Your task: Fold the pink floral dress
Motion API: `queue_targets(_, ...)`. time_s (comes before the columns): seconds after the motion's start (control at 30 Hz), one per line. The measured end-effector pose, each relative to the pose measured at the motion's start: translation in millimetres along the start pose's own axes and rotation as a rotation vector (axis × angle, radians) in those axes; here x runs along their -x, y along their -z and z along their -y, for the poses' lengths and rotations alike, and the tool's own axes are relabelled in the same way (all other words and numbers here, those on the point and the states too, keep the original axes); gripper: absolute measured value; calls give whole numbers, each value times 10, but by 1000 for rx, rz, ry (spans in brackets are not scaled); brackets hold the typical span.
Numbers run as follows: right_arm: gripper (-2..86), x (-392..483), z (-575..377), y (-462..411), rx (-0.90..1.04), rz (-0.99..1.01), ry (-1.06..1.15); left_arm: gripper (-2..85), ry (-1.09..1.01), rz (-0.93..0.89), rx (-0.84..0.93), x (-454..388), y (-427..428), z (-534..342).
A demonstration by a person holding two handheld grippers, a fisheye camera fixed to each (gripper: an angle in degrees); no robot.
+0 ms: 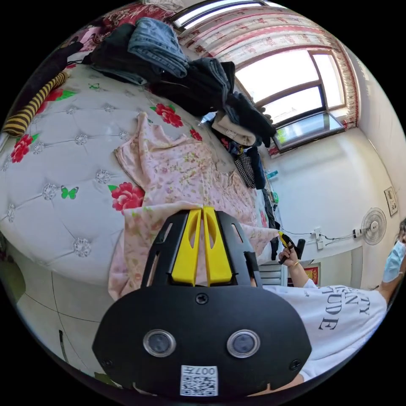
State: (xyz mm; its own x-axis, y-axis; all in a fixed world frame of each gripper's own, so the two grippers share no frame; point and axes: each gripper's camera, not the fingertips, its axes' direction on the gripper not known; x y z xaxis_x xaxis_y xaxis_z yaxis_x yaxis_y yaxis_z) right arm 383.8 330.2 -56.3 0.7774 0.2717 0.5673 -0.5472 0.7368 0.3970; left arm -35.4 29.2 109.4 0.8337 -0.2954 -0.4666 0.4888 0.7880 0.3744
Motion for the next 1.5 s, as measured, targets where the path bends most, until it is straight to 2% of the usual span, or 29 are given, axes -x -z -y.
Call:
queue_targets(0.13,4,-234,404,-629,3,-151,-117,28,73,54,45,319,-245,330)
queue_targets(0.23,5,-350,473,-828,-1,-237,-181,61,92,51,0,547,-121,494)
queue_targets(0.4,3,-189,304,-969,-39,-212,-138,75,141,157,-115,1057,325,645)
queue_targets(0.6,1,214,84,-1469,39,-210,-54,100,275,78,-110,1693,132,1006)
queue_targets(0.73,-1,420,120,-1777,69,-171,-12,73,253,123,-106,1759,-32,1264)
queue_targets(0.77,-1,453,150,-1829,66,-161,-3,35,252,133,-103,1773,-72,1317)
queue_targets(0.87,-2,492,240,-1910,47,-133,9,-1,308,-17,-69,1922,-213,1370)
queue_targets(1.0,-2,550,345,-2029,66,-112,49,-4,352,-66,-283,2013,86,1217)
queue_targets(1.07,-1,607,389,-2144,85,-92,81,2,328,-2,-313,2024,284,1178)
queue_targets(1.3,2,804,381,-2755,232,-113,212,84,97,264,-211,1590,817,793)
queue_targets(1.5,3,971,186,-3317,404,-159,338,109,-121,262,-75,904,346,140)
